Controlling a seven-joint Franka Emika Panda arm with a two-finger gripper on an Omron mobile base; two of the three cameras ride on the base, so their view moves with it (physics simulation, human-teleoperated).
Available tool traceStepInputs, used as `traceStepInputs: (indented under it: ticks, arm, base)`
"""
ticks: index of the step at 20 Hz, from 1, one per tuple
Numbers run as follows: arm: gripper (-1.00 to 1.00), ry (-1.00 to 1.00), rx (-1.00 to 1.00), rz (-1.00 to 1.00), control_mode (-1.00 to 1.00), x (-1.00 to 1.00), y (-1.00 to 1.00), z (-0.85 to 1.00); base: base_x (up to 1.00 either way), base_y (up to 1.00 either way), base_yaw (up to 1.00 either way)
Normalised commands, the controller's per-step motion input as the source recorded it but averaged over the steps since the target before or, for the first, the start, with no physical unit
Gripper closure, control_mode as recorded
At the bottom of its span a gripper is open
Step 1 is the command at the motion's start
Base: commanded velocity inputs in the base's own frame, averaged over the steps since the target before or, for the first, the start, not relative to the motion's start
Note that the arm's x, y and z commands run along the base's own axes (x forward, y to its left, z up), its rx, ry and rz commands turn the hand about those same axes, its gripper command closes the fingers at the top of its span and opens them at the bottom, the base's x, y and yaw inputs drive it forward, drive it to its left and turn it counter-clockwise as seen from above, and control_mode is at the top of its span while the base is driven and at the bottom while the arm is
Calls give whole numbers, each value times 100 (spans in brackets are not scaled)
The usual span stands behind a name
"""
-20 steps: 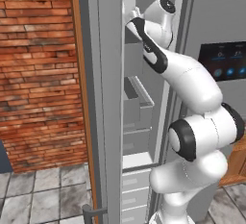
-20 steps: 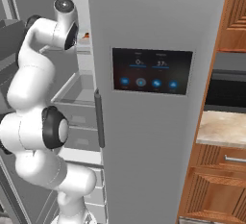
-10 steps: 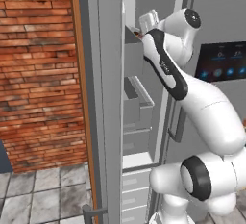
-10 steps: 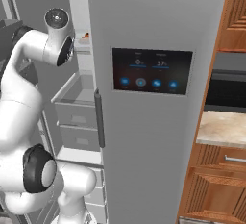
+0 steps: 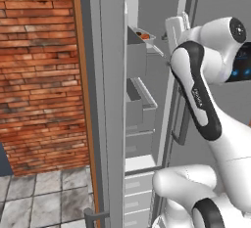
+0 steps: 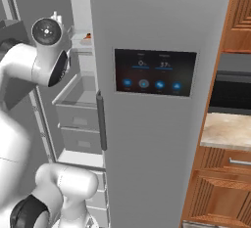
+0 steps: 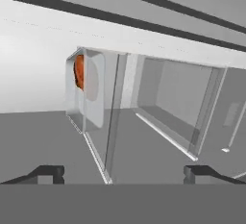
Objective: Take the sweet potato and sweet potato out of the freezer and place them in the tupperware container on the counter. Then put the tupperware containing the vegetables back in the freezer.
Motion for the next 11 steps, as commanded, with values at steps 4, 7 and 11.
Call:
traceStepInputs:
  ticks: [4, 7, 11]
  arm:
    - [-100, -4, 0, 3, -100, -100, -35, 12]
    - [-100, -1, 0, 6, -100, -94, -40, 5]
    - [-100, 0, 0, 7, -100, -79, -43, 10]
  base:
    - [0, 0, 0]
    - [0, 0, 0]
    - [0, 0, 0]
